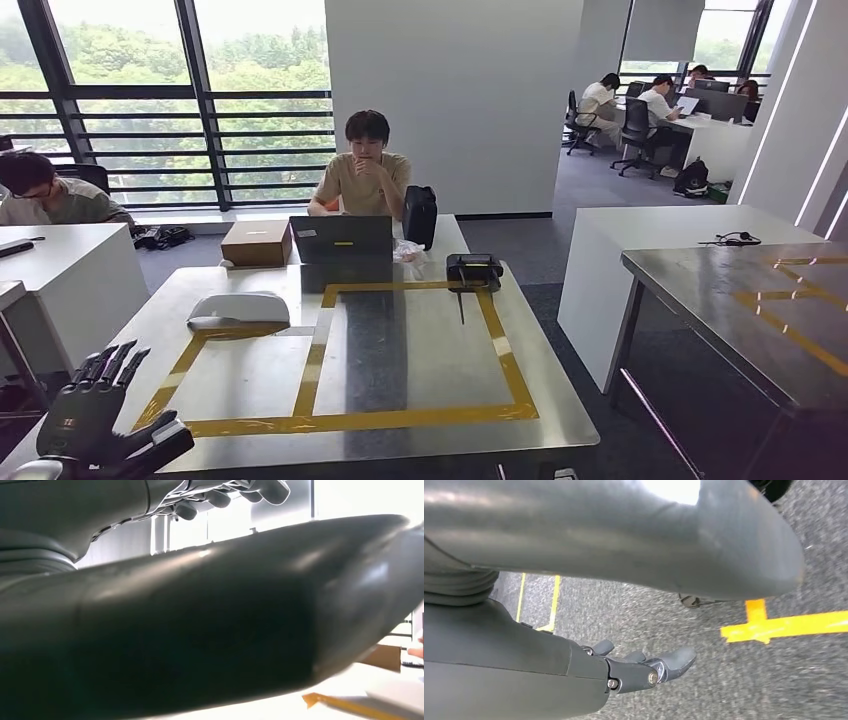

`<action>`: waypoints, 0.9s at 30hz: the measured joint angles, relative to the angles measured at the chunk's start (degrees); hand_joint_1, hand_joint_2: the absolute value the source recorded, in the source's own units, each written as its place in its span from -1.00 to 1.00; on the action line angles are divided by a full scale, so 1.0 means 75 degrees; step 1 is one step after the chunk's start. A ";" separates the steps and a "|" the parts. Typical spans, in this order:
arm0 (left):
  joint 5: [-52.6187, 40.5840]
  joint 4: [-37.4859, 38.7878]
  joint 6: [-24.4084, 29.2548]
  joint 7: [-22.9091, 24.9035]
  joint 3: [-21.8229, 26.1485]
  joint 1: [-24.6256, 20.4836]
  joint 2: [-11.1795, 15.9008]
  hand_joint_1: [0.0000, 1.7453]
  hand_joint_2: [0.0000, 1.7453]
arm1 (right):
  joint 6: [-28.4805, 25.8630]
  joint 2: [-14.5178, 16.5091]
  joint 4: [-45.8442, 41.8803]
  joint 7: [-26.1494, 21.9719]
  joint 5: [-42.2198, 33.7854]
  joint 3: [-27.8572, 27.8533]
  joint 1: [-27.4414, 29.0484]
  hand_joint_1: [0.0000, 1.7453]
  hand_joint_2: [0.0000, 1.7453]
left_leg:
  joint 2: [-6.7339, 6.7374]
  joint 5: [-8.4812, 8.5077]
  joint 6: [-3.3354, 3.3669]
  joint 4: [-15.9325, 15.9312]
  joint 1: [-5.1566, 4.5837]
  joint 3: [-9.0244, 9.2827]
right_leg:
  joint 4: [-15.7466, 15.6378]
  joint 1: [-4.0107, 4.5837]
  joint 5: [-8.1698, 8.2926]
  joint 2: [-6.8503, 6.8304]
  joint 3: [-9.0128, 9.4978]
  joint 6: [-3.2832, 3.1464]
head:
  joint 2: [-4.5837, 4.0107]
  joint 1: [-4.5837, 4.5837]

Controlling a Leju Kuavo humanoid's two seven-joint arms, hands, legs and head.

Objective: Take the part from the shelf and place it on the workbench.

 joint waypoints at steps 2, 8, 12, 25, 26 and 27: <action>-0.0001 0.0001 -0.0002 0.0003 0.0000 0.0011 0.0020 -1.00 -1.00 | -0.0001 -0.0003 -0.0001 -0.0002 -0.0001 -0.0001 -0.0013 -1.00 -1.00 | 0.0007 0.0128 -0.0057 0.0046 -0.0005 -0.0168 | -0.1102 0.0032 0.0101 0.0004 0.0810 -0.0092 | 0.0000 0.0006; -0.0002 0.0012 -0.0024 0.0031 0.0000 0.0044 0.0110 -1.00 -1.00 | -0.0007 0.0013 0.0003 -0.0007 -0.0007 -0.0004 -0.0016 -1.00 -1.00 | 0.0006 0.0233 -0.0318 0.0066 -0.0002 -0.0364 | -0.1996 0.0044 0.0279 -0.0019 0.1100 -0.0358 | 0.0001 0.0017; 0.0025 0.0047 -0.0091 0.0114 0.0000 0.0194 0.0289 -1.00 -1.00 | -0.0006 0.0020 0.0006 -0.0041 -0.0001 -0.0006 -0.0015 -1.00 -1.00 | -0.0019 -0.1006 -0.0472 0.1713 0.0033 -0.0785 | -0.2034 0.0010 0.0631 -0.0041 0.0739 -0.0446 | 0.0000 -0.0004; 0.1101 0.0118 -0.0448 0.0109 0.0523 0.2086 0.0373 -1.00 -1.00 | -0.0045 0.0009 0.0006 0.0029 0.0024 -0.0095 -0.0003 -1.00 -1.00 | 0.0034 -0.0453 -0.0034 -0.0021 0.0039 0.0586 | -0.1184 -0.0043 0.0371 -0.0005 -0.0136 0.0024 | 0.0009 0.0125; 0.1263 0.0130 -0.0433 0.0060 0.0665 0.2390 0.0299 -1.00 -1.00 | -0.0057 0.0012 0.0006 0.0036 0.0023 -0.0109 -0.0002 -1.00 -1.00 | 0.0052 -0.0384 -0.0002 -0.0017 0.0026 0.0497 | -0.0681 -0.0040 -0.0022 -0.0007 -0.0263 0.0040 | 0.0009 0.0127; 0.1394 0.0144 -0.0409 0.0022 0.0793 0.2692 0.0222 -1.00 -1.00 | -0.0068 0.0014 0.0006 0.0039 0.0023 -0.0121 -0.0001 -1.00 -1.00 | 0.0068 -0.0314 0.0016 -0.0006 0.0009 0.0395 | -0.0169 -0.0034 -0.0308 -0.0006 -0.0364 0.0045 | 0.0010 0.0129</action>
